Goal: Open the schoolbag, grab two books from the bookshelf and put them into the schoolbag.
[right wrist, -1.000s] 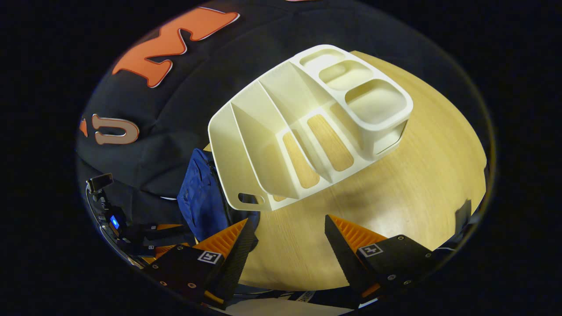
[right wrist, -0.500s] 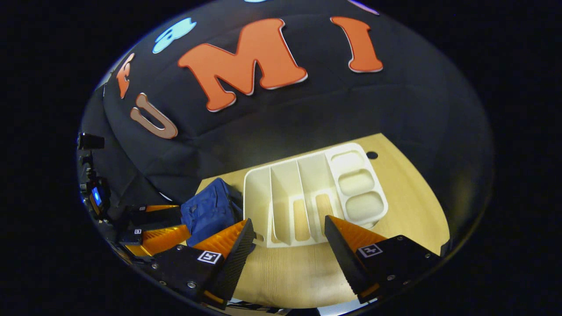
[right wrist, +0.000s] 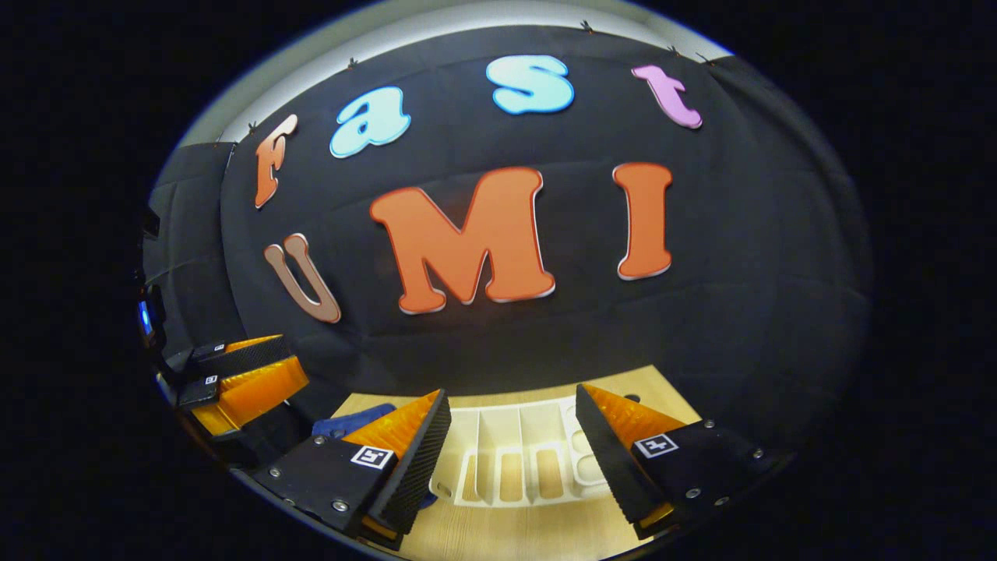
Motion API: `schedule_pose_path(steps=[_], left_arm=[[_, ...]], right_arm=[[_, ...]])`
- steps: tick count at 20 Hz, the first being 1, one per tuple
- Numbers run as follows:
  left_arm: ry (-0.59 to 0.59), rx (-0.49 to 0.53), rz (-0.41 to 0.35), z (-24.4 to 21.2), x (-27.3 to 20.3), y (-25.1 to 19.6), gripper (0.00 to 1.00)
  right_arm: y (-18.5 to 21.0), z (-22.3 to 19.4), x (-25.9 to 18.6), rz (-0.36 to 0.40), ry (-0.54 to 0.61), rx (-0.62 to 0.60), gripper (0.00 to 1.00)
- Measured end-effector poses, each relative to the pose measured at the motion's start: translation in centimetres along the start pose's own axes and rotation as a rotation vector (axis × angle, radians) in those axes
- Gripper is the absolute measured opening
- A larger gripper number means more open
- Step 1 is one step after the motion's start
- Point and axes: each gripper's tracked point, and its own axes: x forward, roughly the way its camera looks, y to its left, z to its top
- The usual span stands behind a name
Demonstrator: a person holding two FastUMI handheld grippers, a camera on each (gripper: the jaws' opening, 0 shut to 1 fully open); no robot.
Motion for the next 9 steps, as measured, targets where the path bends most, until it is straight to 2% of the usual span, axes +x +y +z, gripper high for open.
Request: schedule_pose_path(steps=[4, 5, 6, 7, 9], left_arm=[[-0.045, 0.009, 0.058, 0.7, -0.9, 0.0, 0.94], [-0.038, -0.003, 0.055, 0.6, -1.1, -0.1, 0.94], [-0.03, -0.018, 0.055, 0.3, -1.1, -0.3, 0.94], [-0.028, -0.026, 0.061, 0.1, -1.1, -0.4, 0.94], [-0.036, -0.037, 0.105, -0.4, -2.3, -0.1, 0.94]], right_arm=[[-1.1, 3.7, -1.2, -0.077, -0.173, -0.074, 0.97], [-1.0, 4.2, -1.5, -0.082, -0.198, -0.083, 1.0], [-0.7, 4.6, -1.8, -0.081, -0.215, -0.086, 0.97], [-0.4, 4.5, -2.0, -0.078, -0.224, -0.084, 1.0], [0.2, 3.5, -2.5, -0.078, -0.225, -0.087, 0.96]])
